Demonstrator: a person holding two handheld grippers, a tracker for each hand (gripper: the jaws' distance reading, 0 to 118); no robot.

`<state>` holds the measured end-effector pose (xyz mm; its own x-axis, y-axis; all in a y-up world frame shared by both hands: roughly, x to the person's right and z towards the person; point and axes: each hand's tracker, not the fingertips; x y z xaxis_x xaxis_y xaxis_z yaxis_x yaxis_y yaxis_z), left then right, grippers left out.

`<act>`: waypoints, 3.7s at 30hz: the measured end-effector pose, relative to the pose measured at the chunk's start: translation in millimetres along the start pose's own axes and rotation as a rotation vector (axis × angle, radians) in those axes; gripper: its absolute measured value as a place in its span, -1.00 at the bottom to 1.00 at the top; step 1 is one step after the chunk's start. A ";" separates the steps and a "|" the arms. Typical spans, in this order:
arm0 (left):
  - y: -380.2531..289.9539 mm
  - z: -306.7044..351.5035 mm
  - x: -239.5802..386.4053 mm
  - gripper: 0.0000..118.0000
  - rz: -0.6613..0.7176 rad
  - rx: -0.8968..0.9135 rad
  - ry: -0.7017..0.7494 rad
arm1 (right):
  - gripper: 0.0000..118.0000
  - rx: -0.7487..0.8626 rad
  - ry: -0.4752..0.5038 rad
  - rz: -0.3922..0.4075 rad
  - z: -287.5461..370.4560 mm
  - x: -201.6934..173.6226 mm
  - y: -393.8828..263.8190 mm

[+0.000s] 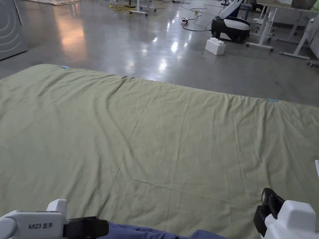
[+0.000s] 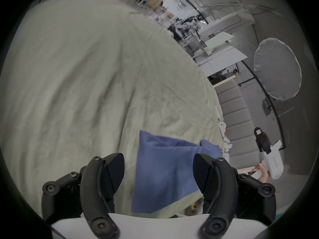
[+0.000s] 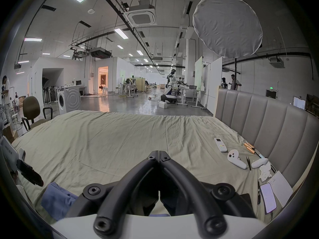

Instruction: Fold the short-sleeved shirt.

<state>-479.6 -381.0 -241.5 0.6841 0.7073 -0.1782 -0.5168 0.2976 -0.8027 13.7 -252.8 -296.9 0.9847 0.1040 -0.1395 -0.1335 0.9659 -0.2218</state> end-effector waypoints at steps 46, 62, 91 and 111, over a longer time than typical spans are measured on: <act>18.5 66.1 101.8 -0.76 -0.213 0.037 0.298 | -0.99 -0.013 0.038 -0.020 -4.3 -7.2 -2.8; -26.2 -36.2 184.7 -0.76 -0.260 -0.121 0.155 | -0.99 -0.031 0.026 -0.037 -1.8 0.9 -12.7; -54.5 -96.0 206.1 -0.64 -0.249 -0.137 0.121 | -0.99 -0.064 -0.004 -0.071 -0.7 13.9 -21.9; -87.8 -155.6 188.7 -0.92 -0.246 -0.134 0.035 | -0.99 -0.074 0.001 -0.054 2.7 13.2 -22.1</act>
<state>-225.1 -373.5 -293.2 0.7990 0.6011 0.0140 -0.2618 0.3687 -0.8919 30.0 -272.1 -291.2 0.9906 0.0521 -0.1265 -0.0882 0.9499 -0.2997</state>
